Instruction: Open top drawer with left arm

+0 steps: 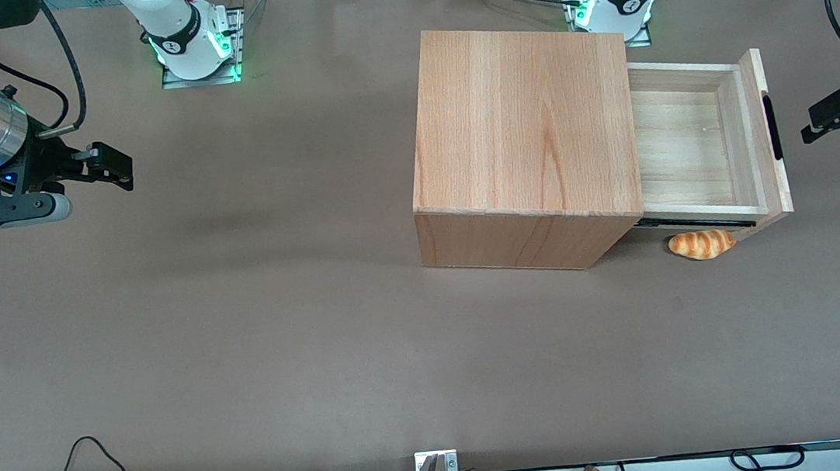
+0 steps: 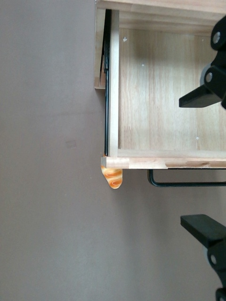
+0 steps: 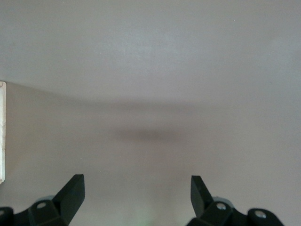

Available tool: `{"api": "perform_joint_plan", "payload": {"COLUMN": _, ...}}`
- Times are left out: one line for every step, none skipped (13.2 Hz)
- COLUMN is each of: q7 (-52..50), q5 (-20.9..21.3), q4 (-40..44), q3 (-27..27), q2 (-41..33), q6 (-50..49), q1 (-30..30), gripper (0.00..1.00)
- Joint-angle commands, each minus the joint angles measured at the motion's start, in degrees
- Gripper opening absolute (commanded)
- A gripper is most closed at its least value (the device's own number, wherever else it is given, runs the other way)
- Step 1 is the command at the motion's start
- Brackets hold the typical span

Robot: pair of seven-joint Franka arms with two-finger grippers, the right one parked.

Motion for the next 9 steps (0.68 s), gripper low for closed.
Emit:
{"api": "perform_joint_plan", "payload": {"q7": -1.02, "q5": 1.74, "q4": 1.66, "q3": 4.29, "q2": -1.13, "q6": -1.96, "q1": -5.54, "gripper": 1.00}}
{"api": "perform_joint_plan", "payload": {"q7": -1.11, "q5": 1.74, "q4": 1.05, "q3": 4.29, "q2": -2.53, "q6": -1.79, "q1": -5.90, "gripper": 1.00}}
{"api": "perform_joint_plan", "payload": {"q7": -1.11, "q5": 1.82, "q4": 0.70, "q3": 4.29, "q2": -3.41, "q6": -1.70, "q1": -6.59, "gripper": 1.00}}
{"api": "perform_joint_plan", "payload": {"q7": -1.11, "q5": 1.82, "q4": 0.26, "q3": 4.38, "q2": -4.29, "q6": -1.87, "q1": -7.38, "gripper": 1.00}}
{"api": "perform_joint_plan", "payload": {"q7": -1.29, "q5": 2.26, "q4": -2.27, "q3": 5.25, "q2": -6.47, "q6": -1.44, "q1": -8.87, "gripper": 1.00}}
{"api": "perform_joint_plan", "payload": {"q7": -2.16, "q5": 4.61, "q4": -4.99, "q3": 5.95, "q2": -8.84, "q6": -0.13, "q1": -10.28, "gripper": 1.00}}
{"api": "perform_joint_plan", "payload": {"q7": -3.91, "q5": 6.03, "q4": -7.28, "q3": 5.87, "q2": -10.70, "q6": 1.02, "q1": -10.64, "gripper": 1.00}}
{"api": "perform_joint_plan", "payload": {"q7": -4.36, "q5": 6.22, "q4": -8.43, "q3": 5.70, "q2": -11.93, "q6": 1.64, "q1": -10.64, "gripper": 1.00}}
{"api": "perform_joint_plan", "payload": {"q7": -4.45, "q5": 6.22, "q4": -8.45, "q3": 5.61, "q2": -11.94, "q6": 1.64, "q1": -10.64, "gripper": 1.00}}
